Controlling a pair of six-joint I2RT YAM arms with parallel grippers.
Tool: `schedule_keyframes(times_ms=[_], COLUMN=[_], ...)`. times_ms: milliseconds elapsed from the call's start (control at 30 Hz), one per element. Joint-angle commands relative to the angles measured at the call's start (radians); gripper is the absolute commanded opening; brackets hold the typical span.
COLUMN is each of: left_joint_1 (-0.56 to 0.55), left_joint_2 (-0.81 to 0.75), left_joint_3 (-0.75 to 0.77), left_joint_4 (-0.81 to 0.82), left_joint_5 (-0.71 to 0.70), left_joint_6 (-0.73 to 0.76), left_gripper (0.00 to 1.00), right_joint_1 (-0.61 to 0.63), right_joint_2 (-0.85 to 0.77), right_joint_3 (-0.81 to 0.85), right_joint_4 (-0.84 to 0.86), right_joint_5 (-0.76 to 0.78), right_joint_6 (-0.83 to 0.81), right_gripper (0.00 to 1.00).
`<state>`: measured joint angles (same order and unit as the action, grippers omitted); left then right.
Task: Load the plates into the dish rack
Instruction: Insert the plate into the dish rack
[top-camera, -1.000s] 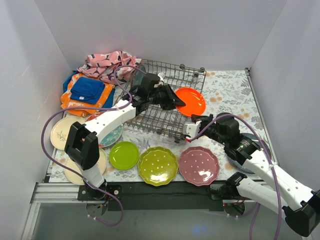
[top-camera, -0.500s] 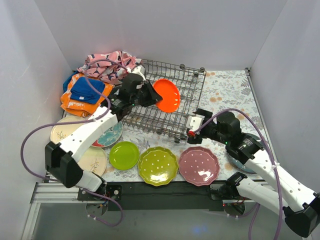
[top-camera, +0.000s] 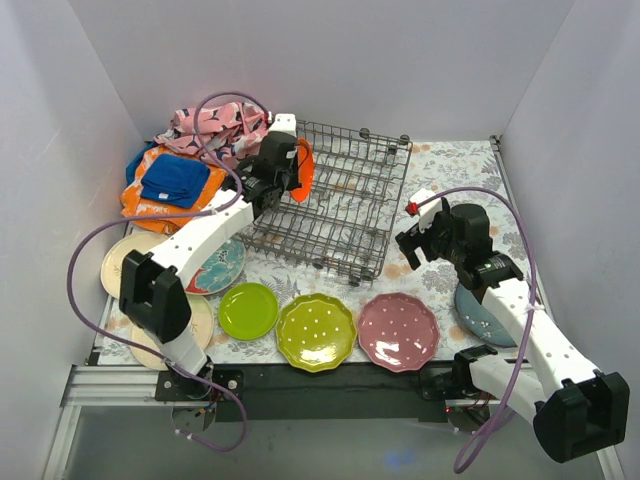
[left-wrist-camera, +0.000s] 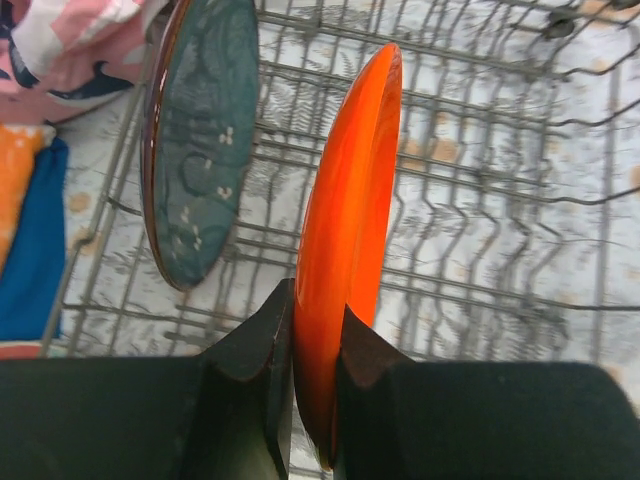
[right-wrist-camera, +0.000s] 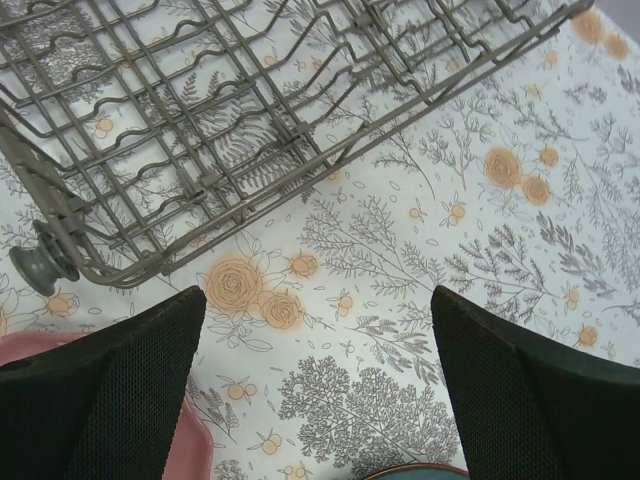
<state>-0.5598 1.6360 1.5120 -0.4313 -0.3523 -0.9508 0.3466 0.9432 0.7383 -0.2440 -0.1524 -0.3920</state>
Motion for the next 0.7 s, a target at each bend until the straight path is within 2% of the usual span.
schedule_keyframes(times_ms=[0,433,667], left_joint_1=[-0.002,-0.009,-0.008], left_joint_2=[0.042,0.215,0.301], left_joint_3=[0.08,0.07,0.083], left_joint_4=[0.075,0.301,0.388], left_joint_5=[-0.146,-0.26,-0.32], left_joint_6=[0.188,0.444,0.497], left_gripper=[0.0,0.0,0.0], right_joint_1=[-0.041,-0.084,-0.103], right_joint_2=[0.008,-0.023,-0.03], right_joint_3=[0.033,-0.019,-0.03], right_joint_4=[0.025,0.035,0.037], right_joint_5=[-0.003,0.002,-0.001], right_joint_6=[0.073,0.064,0.067], right_gripper=[0.98,0.98,0.98])
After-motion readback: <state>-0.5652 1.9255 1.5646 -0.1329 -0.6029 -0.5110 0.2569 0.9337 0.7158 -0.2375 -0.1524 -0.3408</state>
